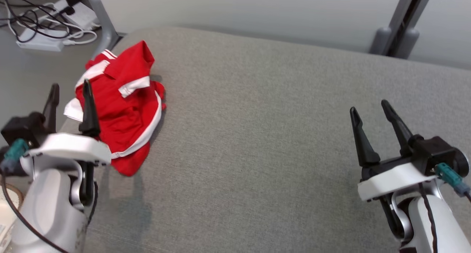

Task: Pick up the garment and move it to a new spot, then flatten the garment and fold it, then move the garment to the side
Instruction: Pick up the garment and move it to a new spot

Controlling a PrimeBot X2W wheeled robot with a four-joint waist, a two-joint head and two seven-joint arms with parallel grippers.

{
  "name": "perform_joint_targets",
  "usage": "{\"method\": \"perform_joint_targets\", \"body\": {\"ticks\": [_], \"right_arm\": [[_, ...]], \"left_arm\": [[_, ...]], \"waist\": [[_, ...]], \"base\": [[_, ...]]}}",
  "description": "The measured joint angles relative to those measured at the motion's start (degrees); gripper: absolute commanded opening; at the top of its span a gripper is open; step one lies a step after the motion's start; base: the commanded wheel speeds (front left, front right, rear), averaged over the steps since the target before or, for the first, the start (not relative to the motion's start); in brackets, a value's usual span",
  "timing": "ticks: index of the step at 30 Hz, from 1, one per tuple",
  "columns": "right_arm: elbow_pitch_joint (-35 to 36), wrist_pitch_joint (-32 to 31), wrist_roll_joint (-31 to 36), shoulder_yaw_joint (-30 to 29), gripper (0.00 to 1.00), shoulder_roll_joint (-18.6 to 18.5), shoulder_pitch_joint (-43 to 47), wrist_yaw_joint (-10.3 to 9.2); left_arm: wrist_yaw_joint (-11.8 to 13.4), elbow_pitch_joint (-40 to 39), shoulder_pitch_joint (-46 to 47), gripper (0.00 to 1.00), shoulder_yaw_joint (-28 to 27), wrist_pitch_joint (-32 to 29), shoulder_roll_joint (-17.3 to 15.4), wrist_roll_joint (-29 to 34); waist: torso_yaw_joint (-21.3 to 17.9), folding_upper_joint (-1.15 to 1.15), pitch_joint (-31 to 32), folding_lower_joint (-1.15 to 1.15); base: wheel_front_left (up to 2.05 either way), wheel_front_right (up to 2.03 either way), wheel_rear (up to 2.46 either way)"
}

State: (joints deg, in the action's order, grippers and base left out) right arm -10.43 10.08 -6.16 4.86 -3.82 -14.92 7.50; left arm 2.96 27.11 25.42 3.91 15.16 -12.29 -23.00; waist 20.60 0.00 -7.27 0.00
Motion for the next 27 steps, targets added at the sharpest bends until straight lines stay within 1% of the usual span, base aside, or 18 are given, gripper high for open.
{"method": "perform_joint_targets", "body": {"ticks": [4,5,7,9,12,16,20,21,22,23,27], "right_arm": [[1.34,-1.1,0.67,0.83,1.0,-0.78,-1.87,0.0],[1.72,-1.3,0.68,1.01,1.0,-0.85,-2.26,0.0],[2.36,-1.63,0.75,1.2,1.0,-1.25,-3.03,0.0],[2.9,-1.83,0.82,1.22,1.0,-1.6,-3.85,0.0],[3.48,-2.02,1.08,1.3,1.0,-1.68,-4.87,0.0],[3.87,-2.08,1.22,1.7,1.0,-1.85,-6.14,0.0],[4.03,-2.11,1.26,2.0,1.0,-2.07,-7.3,0.0],[4.04,-2.13,1.26,2.01,1.0,-2.15,-7.47,0.0],[4.02,-2.25,1.26,1.98,1.0,-2.27,-7.63,0.0],[4.01,-2.25,1.26,1.89,1.0,-2.4,-7.78,0.0],[3.67,-2.22,1.26,1.16,1.0,-2.66,-8.0,0.0]], "left_arm": [[-1.7,5.15,5.49,1.0,-0.25,-0.97,-0.46,-1.36],[-2.04,7.15,6.83,1.0,-0.24,-1.67,-0.77,-1.56],[-3.82,10.87,9.36,1.0,-0.48,-2.91,-0.98,-3.0],[-5.01,15.01,11.87,1.0,-0.66,-4.11,-1.19,-3.91],[-6.26,21.46,15.01,1.0,-0.73,-6.17,-1.43,-5.22],[-6.49,29.09,19.41,1.0,-0.89,-8.14,-2.2,-5.86],[-6.57,34.39,22.37,1.0,-0.76,-8.57,-2.98,-5.88],[-6.94,35.34,22.95,0.55,-0.65,-8.43,-2.99,-5.88],[-7.03,36.04,23.43,0.0,-0.44,-7.82,-3.03,-5.86],[-7.45,36.67,23.9,0.0,-0.21,-7.14,-3.18,-5.81],[-7.46,37.22,25.68,0.0,0.45,-2.44,-3.87,-4.95]], "waist": [[-1.48,0.0,-3.61,0.0],[-1.93,0.0,-4.57,0.0],[-2.81,0.0,-6.45,0.0],[-3.71,0.0,-8.38,0.0],[-4.97,0.0,-11.13,0.0],[-6.35,0.0,-14.36,0.0],[-7.32,0.0,-16.71,0.0],[-7.47,0.0,-17.13,0.0],[-7.55,0.0,-17.43,0.0],[-7.57,0.0,-17.63,0.0],[-7.18,0.0,-17.38,0.0]], "base": [[0.0,0.0,0.0],[0.0,0.0,0.0],[0.0,0.0,0.0],[0.0,0.0,0.0],[0.0,0.0,0.0],[0.0,0.0,0.0],[0.0,0.0,0.0],[0.0,0.0,0.0],[0.0,0.0,0.0],[0.0,0.0,0.0],[0.0,0.0,0.0]]}}
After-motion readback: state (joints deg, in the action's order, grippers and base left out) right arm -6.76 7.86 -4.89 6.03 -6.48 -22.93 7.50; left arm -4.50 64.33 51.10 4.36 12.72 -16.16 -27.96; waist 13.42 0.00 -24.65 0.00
